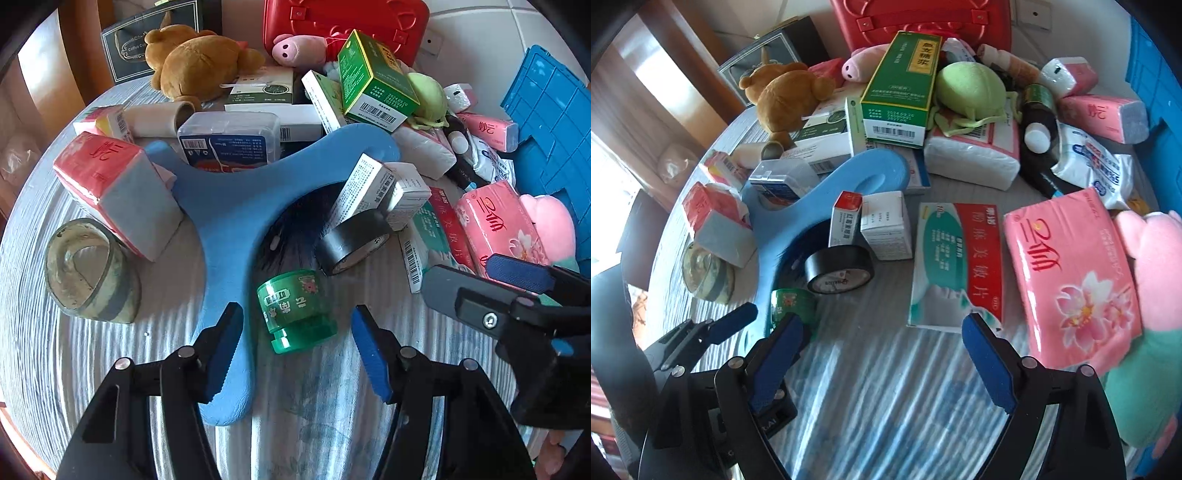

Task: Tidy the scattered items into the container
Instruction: 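Grasp the green jar with the left tool while the right tool grasps the black tape roll, then lift the green jar and tape roll and carry both over the blue bin, then open both tools to drop the jar and tape roll into the bin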

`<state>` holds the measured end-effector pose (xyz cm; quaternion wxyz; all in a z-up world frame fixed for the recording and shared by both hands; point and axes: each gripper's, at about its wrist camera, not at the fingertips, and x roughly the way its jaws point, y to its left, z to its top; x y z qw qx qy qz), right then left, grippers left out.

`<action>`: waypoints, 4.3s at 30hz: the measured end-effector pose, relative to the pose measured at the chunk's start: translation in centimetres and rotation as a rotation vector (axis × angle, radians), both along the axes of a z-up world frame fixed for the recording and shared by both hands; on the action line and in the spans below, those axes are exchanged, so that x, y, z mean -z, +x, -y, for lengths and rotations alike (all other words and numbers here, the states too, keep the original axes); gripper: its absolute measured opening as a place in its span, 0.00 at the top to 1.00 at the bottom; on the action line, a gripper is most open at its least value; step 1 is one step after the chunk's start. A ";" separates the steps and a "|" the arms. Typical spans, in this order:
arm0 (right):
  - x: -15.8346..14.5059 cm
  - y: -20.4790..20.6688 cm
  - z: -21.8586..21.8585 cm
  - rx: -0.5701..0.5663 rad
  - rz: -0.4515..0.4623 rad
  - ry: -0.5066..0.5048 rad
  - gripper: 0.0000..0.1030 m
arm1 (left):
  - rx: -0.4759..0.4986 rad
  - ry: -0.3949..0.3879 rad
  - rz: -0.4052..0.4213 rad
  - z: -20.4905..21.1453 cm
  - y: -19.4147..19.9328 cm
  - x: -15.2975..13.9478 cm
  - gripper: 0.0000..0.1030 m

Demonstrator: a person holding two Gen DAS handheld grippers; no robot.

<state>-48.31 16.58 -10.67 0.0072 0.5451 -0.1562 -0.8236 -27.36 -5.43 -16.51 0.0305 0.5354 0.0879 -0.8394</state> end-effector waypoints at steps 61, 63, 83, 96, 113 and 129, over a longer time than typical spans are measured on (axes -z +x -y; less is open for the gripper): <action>-19.2 15.1 -6.1 0.043 -0.425 0.186 0.46 | 0.051 -0.168 -0.458 -9.2 7.1 -20.7 0.56; -20.6 16.3 -6.5 0.081 -0.440 0.214 0.46 | 0.089 -0.165 -0.483 -10.1 7.3 -21.9 0.56; -31.6 27.4 -20.1 0.289 -0.476 0.422 0.46 | 0.380 -0.081 -0.634 -29.7 7.0 -34.4 0.56; -28.3 28.8 -41.9 0.172 -0.151 0.524 0.46 | 0.449 -0.051 -0.306 -51.0 -2.6 -33.5 0.56; -11.7 23.9 -49.6 -0.099 0.429 0.310 0.46 | 0.423 -0.051 0.326 -57.2 -8.2 -18.3 0.56; -7.9 25.0 -48.8 -0.169 0.555 0.288 0.38 | 0.434 -0.070 0.355 -58.1 -7.5 -17.2 0.38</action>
